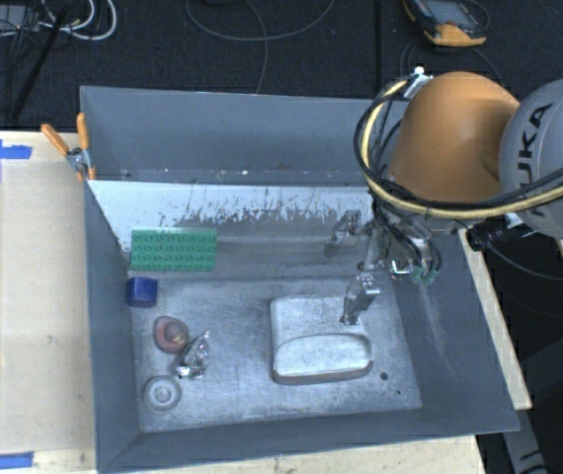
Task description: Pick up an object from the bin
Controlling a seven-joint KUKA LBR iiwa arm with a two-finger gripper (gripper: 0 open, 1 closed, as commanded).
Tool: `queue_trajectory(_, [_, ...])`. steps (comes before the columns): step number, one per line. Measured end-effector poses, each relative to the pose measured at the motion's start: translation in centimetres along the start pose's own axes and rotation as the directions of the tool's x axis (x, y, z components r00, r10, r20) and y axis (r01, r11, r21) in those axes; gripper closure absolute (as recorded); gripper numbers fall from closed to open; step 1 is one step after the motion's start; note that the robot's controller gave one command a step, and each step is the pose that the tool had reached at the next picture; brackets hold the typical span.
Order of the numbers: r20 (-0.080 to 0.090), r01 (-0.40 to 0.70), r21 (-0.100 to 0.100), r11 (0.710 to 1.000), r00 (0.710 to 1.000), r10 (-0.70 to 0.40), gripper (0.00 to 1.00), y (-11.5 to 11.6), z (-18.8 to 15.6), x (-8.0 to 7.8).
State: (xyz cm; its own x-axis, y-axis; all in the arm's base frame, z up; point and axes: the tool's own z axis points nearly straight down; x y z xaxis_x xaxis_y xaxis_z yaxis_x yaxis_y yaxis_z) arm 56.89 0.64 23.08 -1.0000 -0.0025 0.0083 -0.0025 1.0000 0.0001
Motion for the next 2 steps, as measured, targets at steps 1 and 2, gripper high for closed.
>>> queue_trajectory(1, [0.011, 0.033, 0.001, 0.999, 0.999, -0.033, 0.00, -4.4, -2.1, -0.5])
queue_trajectory(2, [0.000, 0.066, -0.003, 0.998, 0.998, -0.066, 0.00, 2.2, 6.0, 0.0])
